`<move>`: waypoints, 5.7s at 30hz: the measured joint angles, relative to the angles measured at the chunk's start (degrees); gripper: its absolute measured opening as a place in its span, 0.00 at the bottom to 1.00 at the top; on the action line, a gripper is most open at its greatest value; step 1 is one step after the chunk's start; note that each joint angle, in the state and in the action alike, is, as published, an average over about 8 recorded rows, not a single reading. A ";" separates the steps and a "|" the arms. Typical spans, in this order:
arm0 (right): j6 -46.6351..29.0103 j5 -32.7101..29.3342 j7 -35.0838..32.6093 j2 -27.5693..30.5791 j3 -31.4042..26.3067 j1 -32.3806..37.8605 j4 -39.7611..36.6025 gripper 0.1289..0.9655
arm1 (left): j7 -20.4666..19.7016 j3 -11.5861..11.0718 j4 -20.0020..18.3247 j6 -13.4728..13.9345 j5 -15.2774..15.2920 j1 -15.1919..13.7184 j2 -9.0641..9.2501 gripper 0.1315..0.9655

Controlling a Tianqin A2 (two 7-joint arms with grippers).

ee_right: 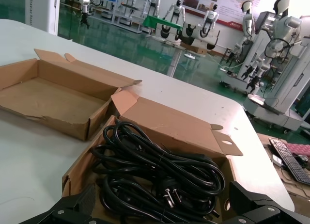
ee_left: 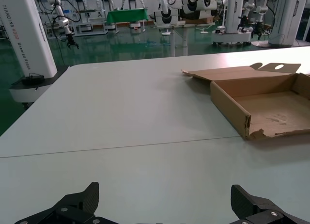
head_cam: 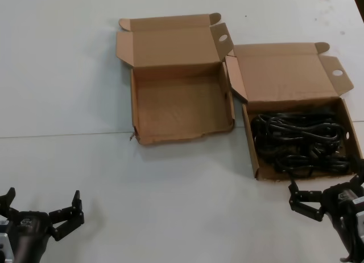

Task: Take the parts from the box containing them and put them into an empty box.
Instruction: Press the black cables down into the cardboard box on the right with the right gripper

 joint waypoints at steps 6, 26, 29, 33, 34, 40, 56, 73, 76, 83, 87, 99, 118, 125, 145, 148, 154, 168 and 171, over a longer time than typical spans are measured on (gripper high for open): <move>0.00 0.00 0.00 0.00 0.00 0.00 0.00 1.00 | 0.00 0.00 0.00 0.00 0.00 0.00 0.00 1.00; 0.00 0.00 0.00 0.00 0.00 0.00 0.00 1.00 | 0.00 0.00 0.00 0.00 0.00 0.00 0.00 0.97; 0.00 0.00 0.00 0.00 0.00 0.00 0.00 1.00 | 0.00 0.00 0.00 0.00 0.00 0.00 0.00 0.95; 0.00 0.00 0.00 0.00 0.00 0.00 0.00 1.00 | 0.00 0.00 0.00 0.00 0.00 0.00 0.00 0.90; 0.00 0.00 0.00 0.00 0.00 0.00 0.00 1.00 | 0.00 0.00 0.00 0.00 0.00 0.00 0.00 0.88; -1.30 -0.10 0.00 -0.88 1.32 0.06 -0.05 1.00 | 0.00 0.00 0.00 0.00 0.00 0.00 0.00 0.85; 3.04 3.43 0.00 6.63 -4.57 1.06 2.98 1.00 | 0.00 0.00 0.00 0.00 0.00 0.00 0.00 0.44; 23.18 32.70 0.00 37.79 -41.87 20.33 10.33 1.00 | 0.00 0.00 0.00 0.00 0.00 0.00 0.00 0.10; 24.24 35.78 0.00 40.99 -49.14 26.42 10.31 1.00 | 0.00 0.00 0.00 0.00 0.00 0.00 0.00 0.09; 23.87 39.44 0.00 44.92 -62.12 38.43 9.45 1.00 | 0.00 0.00 0.00 0.00 0.00 0.00 0.00 0.05; 22.02 39.44 0.00 45.13 -64.41 41.62 8.56 1.00 | 0.00 0.00 0.00 0.00 0.01 0.00 0.00 0.03; 15.12 35.40 0.00 40.72 -65.37 46.28 1.63 1.00 | 0.00 0.00 0.00 0.00 0.01 0.00 0.00 0.03; 11.60 30.87 0.00 34.27 -65.39 49.25 -5.66 1.00 | -0.03 0.00 0.00 0.00 0.02 0.00 0.00 0.03; 11.17 29.93 0.00 33.93 -65.39 49.89 -5.82 1.00 | -0.03 0.00 0.00 0.00 0.02 0.00 0.00 0.03; 11.20 28.24 0.00 35.43 -65.39 50.82 -3.64 1.00 | -0.03 0.00 0.00 0.00 0.03 0.00 0.00 0.03; 10.83 27.91 0.00 35.66 -65.39 51.00 -3.58 1.00 | -0.03 0.00 0.00 0.00 0.03 0.00 0.00 0.03; 10.29 27.48 0.00 36.02 -65.39 51.29 -3.47 1.00 | -0.03 0.00 0.00 0.00 0.03 0.00 0.00 0.03; 8.57 26.36 0.00 36.46 -65.39 51.72 -3.76 1.00 | -0.03 0.00 0.00 0.00 0.03 0.00 0.00 0.03; 8.24 26.22 0.00 36.56 -65.39 51.84 -3.79 1.00 | -0.03 0.00 0.00 0.00 0.03 0.00 0.00 0.03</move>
